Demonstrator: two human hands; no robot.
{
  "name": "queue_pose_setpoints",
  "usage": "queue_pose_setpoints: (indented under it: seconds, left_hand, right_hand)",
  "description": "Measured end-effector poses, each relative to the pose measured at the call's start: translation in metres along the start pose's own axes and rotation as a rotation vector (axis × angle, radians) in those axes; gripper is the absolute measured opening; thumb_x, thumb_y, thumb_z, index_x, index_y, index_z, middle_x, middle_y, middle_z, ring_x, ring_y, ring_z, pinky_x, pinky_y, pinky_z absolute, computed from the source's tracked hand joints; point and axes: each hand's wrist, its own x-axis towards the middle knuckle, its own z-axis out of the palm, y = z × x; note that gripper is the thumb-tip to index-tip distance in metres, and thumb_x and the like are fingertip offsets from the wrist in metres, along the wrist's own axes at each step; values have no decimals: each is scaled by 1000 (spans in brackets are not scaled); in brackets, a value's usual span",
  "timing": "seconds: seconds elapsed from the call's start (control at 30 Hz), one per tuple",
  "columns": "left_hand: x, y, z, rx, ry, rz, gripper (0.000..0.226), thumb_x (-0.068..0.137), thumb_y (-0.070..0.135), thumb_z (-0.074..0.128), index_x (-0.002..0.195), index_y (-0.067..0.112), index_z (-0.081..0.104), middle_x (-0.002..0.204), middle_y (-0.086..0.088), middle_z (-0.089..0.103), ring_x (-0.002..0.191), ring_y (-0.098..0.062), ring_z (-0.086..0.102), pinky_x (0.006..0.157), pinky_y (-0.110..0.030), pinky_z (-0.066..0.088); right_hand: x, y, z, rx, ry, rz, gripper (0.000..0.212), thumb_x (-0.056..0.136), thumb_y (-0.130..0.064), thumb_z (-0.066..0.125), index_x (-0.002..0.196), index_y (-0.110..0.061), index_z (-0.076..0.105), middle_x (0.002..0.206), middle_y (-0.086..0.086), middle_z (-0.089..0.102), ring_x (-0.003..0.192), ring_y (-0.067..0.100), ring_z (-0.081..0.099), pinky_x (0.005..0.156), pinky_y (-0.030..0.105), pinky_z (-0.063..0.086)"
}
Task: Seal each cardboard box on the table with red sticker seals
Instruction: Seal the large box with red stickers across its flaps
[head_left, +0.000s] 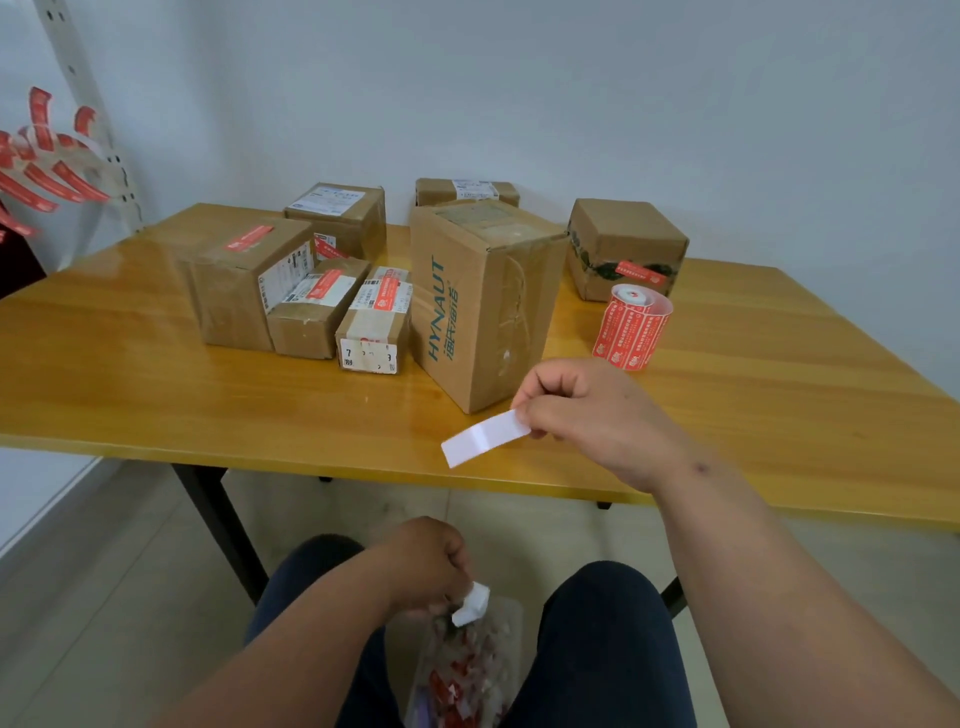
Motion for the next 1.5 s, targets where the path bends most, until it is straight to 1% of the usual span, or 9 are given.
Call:
queue_pose_setpoints:
  seconds: [0.23,0.37,0.5,0.73,1.0,1.2,1.33,1.4,1.5]
  left_hand:
    - [27,-8,11,-208,110,-66,12,80,6,70,72,10,61,71,-9,66,57,-17,61,55,-28,55]
    - [38,-2,13,-312,143,-37,18,84,6,68,68,6,58,63,-8,62,46,-10,58,50,-21,48]
    - [46,1,11,-496,89,-91,8,90,5,61,92,7,69,96,-14,67,77,-21,65,54,-24,50]
    - [47,2,10,-344,120,-44,8,83,2,63,82,10,63,85,-8,58,67,-18,58,53,-23,50]
    - [13,16,-13,-113,-305,-57,8,92,13,60,86,13,66,63,1,63,58,-11,62,73,-37,61]
    - [-35,36,-59,-215,-570,174,23,90,17,63,103,-2,67,66,1,63,60,-14,63,72,-35,58]
    - [-60,64,-85,-593,-197,356,21,78,16,76,92,4,67,70,-8,58,62,-19,57,62,-36,56]
    - [-67,79,-86,-652,55,393,16,84,16,71,92,3,66,73,-8,60,65,-17,59,65,-36,56]
    - [-70,94,-80,-636,192,417,18,91,24,63,92,7,69,78,-4,65,70,-14,61,71,-37,58]
  right_hand:
    - [8,15,-5,-6,-7,43,12,83,-11,63,75,-14,71,65,-15,63,70,6,55,68,29,44]
    - [13,18,-6,-10,0,51,15,84,-12,64,74,-19,71,72,-11,65,73,8,56,68,26,45]
    - [18,21,-10,-17,-10,54,12,85,-14,64,77,-16,71,70,-14,64,71,5,54,64,20,42]
    - [18,18,-12,9,-9,37,12,85,-15,64,77,-16,71,74,-3,66,72,11,54,66,27,43]
    - [10,12,-14,-16,11,50,14,85,-14,63,75,-20,71,82,-3,69,79,14,58,71,29,46]
    - [6,2,-13,-10,48,51,16,86,-13,61,75,-18,70,75,-10,67,73,11,56,66,27,44]
    - [7,-5,-12,-51,177,4,16,86,-14,61,73,-21,69,71,-7,66,68,12,57,62,27,43]
    - [6,-10,-11,-95,260,-48,19,85,-15,61,70,-24,66,68,-11,64,65,4,55,60,22,42]
    - [4,-17,-9,-127,336,-164,20,83,-13,63,67,-26,64,64,-13,61,65,0,55,55,13,40]
